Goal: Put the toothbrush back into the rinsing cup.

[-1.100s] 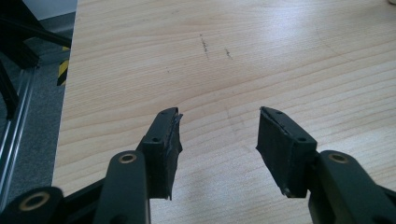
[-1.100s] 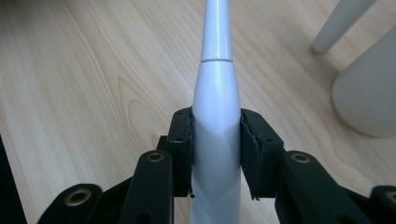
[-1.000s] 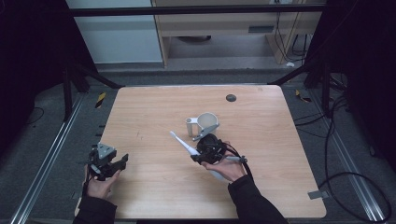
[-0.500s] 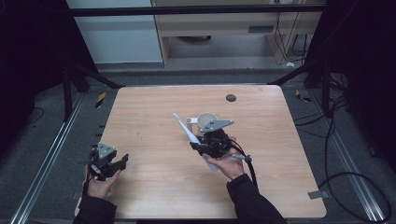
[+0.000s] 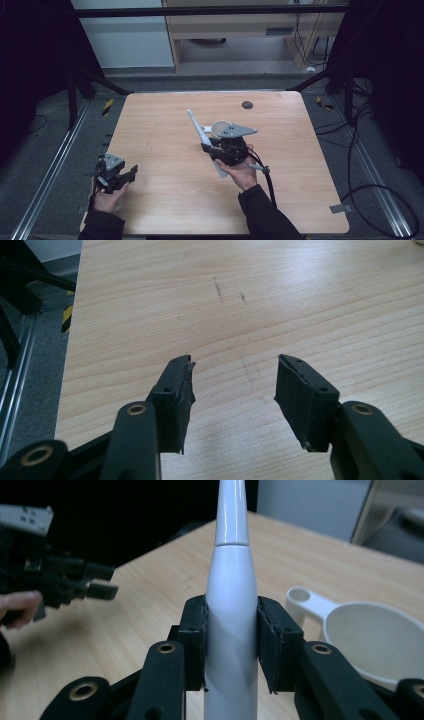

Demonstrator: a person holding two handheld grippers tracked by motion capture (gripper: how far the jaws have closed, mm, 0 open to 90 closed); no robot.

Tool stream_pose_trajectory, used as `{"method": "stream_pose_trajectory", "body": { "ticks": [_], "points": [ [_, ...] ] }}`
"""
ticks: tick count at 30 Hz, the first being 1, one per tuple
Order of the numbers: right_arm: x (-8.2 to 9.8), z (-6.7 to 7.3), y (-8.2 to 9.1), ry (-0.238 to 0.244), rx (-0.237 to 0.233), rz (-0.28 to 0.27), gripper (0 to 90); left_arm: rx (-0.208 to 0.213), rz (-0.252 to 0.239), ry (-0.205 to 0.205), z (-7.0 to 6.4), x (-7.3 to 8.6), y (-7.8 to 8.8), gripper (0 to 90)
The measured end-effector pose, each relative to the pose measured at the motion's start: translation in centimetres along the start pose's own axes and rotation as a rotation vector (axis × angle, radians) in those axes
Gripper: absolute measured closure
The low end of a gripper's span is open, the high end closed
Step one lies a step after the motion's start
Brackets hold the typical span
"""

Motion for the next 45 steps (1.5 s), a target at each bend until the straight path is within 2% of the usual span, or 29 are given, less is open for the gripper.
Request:
{"method": "stream_pose_trajectory", "body": {
  "ticks": [1,3,5,6,9,14,17,25,37,45],
  "points": [
    [-0.5,0.0,0.2,-0.008,0.011,-0.045,66.9,0.001,0.000,-0.001,0.0,0.0,0.0,48.0],
    [-1.0,0.0,0.3,-0.022,0.023,-0.086,66.9,0.000,0.001,-0.001,0.0,0.0,0.0,47.9],
    [-1.2,-0.1,0.4,-0.019,0.029,-0.099,66.9,0.001,0.000,-0.001,0.0,0.0,0.0,47.9],
    [-1.7,-0.1,0.5,-0.026,0.041,-0.133,66.9,0.001,0.000,-0.001,0.0,0.0,0.0,47.9],
    [-2.2,-0.1,0.4,-0.032,0.045,-0.152,66.9,0.001,0.000,-0.001,0.0,0.0,0.0,47.9],
    [-3.3,-0.2,0.4,-0.046,0.075,-0.221,67.0,0.001,0.000,-0.001,0.0,0.0,0.0,47.9],
    [-3.6,-0.4,0.3,-0.051,0.088,-0.243,66.9,0.002,-0.001,0.000,0.0,0.0,0.0,47.9],
    [-4.9,-1.8,-0.1,-0.085,0.167,-0.332,67.0,0.003,0.000,0.000,0.0,0.0,-0.1,47.9],
    [-5.7,-3.5,-0.8,-0.114,0.214,-0.376,66.9,0.004,0.000,-0.001,0.0,-0.1,-0.2,47.9],
    [-6.2,-5.2,-1.3,-0.137,0.264,-0.399,66.9,0.005,0.001,-0.001,0.0,-0.1,-0.3,48.0]
  ]
}}
Point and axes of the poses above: each handheld gripper's, and its own axes: y roughly backward along the jaws, x roughly out of its underside, z roughly to its left, the point moved 7 cm from there along -y, roughly forward along the jaws, and after that the axes turned 1 degree about -x, right-handed, at the moved point
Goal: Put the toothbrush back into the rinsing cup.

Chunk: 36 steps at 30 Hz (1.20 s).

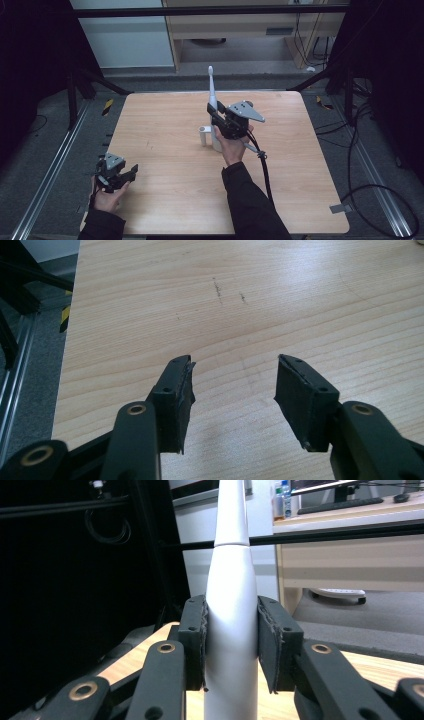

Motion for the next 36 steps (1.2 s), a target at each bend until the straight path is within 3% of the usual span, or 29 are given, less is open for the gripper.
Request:
{"method": "stream_pose_trajectory", "body": {
  "ticks": [21,36],
  "points": [
    [0.3,-3.8,-2.0,-0.034,0.091,-0.003,66.9,0.001,0.000,0.006,0.1,0.0,-0.1,48.0],
    [1.6,-5.1,-3.1,-0.045,0.121,0.031,66.9,0.001,0.000,0.007,0.2,0.0,-0.1,48.0]
  ]
}}
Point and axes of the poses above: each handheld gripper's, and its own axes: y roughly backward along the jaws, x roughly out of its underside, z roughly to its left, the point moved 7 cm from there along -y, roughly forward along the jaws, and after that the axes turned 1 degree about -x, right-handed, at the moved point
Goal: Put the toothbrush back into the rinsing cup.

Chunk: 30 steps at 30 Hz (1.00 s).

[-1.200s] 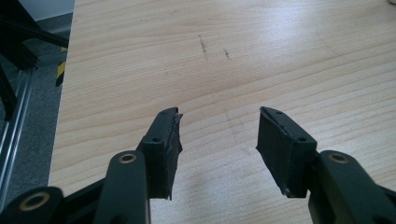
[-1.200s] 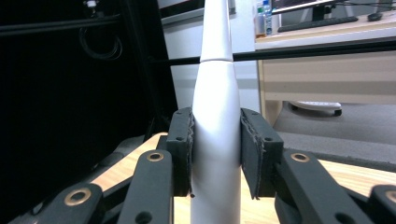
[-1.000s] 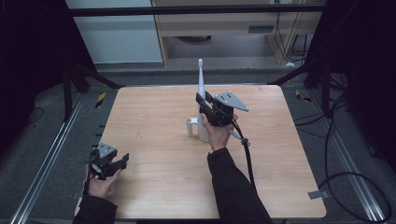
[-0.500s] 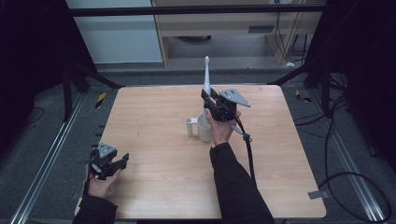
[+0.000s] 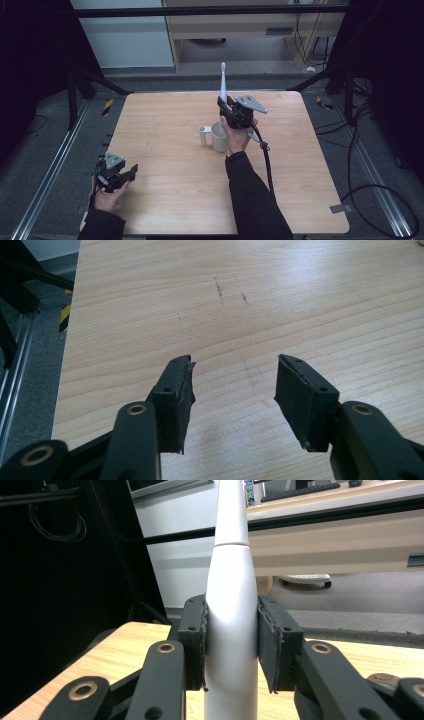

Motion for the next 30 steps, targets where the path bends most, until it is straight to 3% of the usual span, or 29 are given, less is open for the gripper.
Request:
{"method": "stream_pose_trajectory", "body": {
  "ticks": [15,30],
  "points": [
    [2.5,-0.6,-0.8,-0.002,0.021,0.055,66.9,0.000,0.000,0.000,0.0,0.0,0.0,48.0],
    [4.1,-0.2,-1.5,0.038,0.032,0.125,66.8,0.001,0.001,-0.004,-0.1,0.0,0.0,48.0]
  ]
}}
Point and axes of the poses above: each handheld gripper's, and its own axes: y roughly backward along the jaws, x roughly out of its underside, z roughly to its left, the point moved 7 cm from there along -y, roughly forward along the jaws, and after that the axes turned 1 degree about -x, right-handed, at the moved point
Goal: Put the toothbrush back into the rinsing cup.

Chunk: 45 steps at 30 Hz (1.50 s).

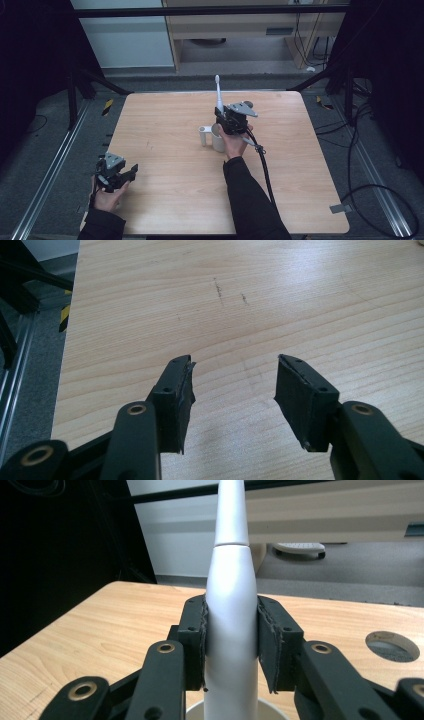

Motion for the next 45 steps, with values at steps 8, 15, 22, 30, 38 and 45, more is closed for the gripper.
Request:
{"method": "stream_pose_trajectory", "body": {
  "ticks": [8,15,22,30,38,45],
  "points": [
    [0.5,0.0,-0.1,0.019,0.012,0.025,66.7,-0.001,-0.001,-0.001,0.0,0.0,0.0,48.0],
    [1.1,-0.1,0.0,0.024,0.023,0.035,66.7,-0.001,-0.002,-0.001,0.0,0.0,0.0,48.0],
    [1.8,-0.4,0.0,0.026,0.028,0.058,66.7,-0.002,-0.002,-0.001,0.0,0.0,0.0,48.0],
    [2.6,-0.3,-0.2,0.040,0.031,0.109,66.6,-0.002,-0.001,-0.001,-0.1,0.0,0.0,48.0],
    [3.2,-0.3,-0.4,0.060,0.037,0.146,66.4,-0.002,-0.001,-0.003,-0.1,0.0,0.0,48.0],
    [3.4,-0.2,-0.2,0.073,0.036,0.153,64.4,-0.002,-0.002,-0.004,-0.1,0.0,0.0,48.0]
  ]
}}
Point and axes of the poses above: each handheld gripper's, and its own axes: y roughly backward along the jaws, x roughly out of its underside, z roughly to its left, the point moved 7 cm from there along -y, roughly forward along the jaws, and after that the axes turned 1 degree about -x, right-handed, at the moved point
